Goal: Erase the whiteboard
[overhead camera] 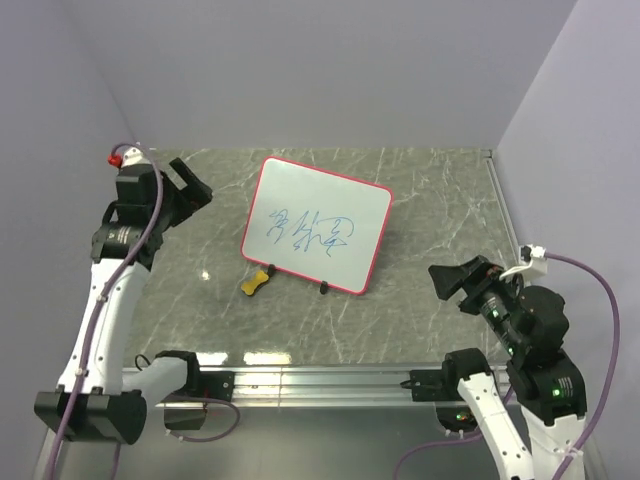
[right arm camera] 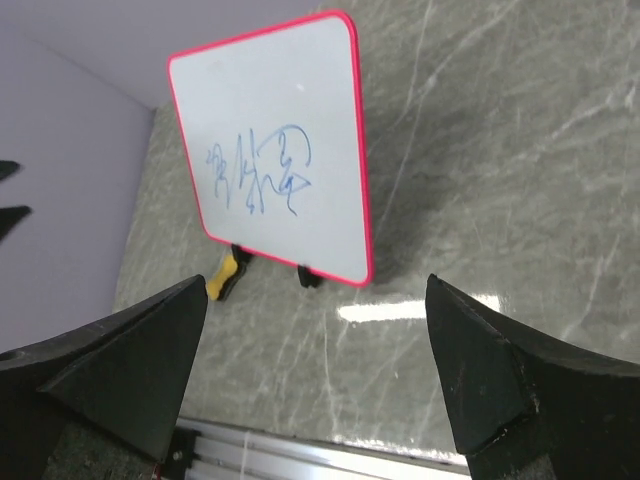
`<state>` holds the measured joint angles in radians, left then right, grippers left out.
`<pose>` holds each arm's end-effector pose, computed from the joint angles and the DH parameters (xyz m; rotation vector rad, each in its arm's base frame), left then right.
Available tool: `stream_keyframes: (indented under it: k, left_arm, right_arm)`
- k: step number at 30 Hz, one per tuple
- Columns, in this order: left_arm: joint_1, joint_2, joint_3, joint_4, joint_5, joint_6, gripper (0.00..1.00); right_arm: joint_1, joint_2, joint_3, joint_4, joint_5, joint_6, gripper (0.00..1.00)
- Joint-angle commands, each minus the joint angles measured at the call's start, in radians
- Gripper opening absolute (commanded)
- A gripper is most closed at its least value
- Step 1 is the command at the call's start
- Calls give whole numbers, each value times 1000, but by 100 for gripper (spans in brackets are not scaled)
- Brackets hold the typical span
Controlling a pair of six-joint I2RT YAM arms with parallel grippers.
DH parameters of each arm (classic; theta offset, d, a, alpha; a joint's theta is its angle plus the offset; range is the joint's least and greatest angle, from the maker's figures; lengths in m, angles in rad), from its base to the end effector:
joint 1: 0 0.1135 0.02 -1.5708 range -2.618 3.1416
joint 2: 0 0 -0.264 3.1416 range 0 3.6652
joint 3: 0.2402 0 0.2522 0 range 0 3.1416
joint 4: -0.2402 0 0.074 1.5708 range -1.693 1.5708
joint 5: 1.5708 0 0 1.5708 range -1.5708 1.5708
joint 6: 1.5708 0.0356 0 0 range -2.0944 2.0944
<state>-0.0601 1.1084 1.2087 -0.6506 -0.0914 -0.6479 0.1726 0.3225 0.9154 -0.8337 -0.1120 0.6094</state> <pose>0.2330 -0.0108 0.3768 -0.6707 2.0274 -0.3226 0.0441 0.0117 0.3577 0.3228 1.8311 0.6514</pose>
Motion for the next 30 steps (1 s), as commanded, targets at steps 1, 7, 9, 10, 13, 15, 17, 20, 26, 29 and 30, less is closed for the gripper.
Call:
stream_keyframes:
  k: [1,7,9,10,13,15,17,20,26,29,30]
  left_arm:
    - [11,39,-20,-101,137,48,99]
    - [-112,4,-199,26,209,111,99]
    - [-174,-12,-265,104,232,132,100]
    - [-188,-24,-287,130,258,142,99]
    - [-222,-22,-340,189,285,162,99]
    - [-234,-13,-363,207,286,178,99]
    - [-237,8,-374,221,279,198,99]
    - [-250,91,-386,239,272,232,97]
    - [-299,235,-364,288,213,238,94]
    - [-299,271,-356,313,214,235,94]
    - [-299,296,-354,321,217,237,94]
  right_arm:
    - [5,-36,46,-122,-15,-6,96]
    - [5,-97,76,-243,2,-10,96]
    - [5,-112,80,-284,-17,-8,96]
    - [7,-120,76,-289,-23,-8,96]
    - [5,-135,60,-311,-37,-11,95]
    - [5,-131,62,-335,-29,-5,95]
    - [7,-125,66,-353,-23,0,95]
    - [5,-119,76,-375,-23,6,95]
    - [5,-100,117,-448,-9,-8,95]
    - [7,-91,138,-485,8,-23,94]
    - [5,-89,151,-493,20,-25,94]
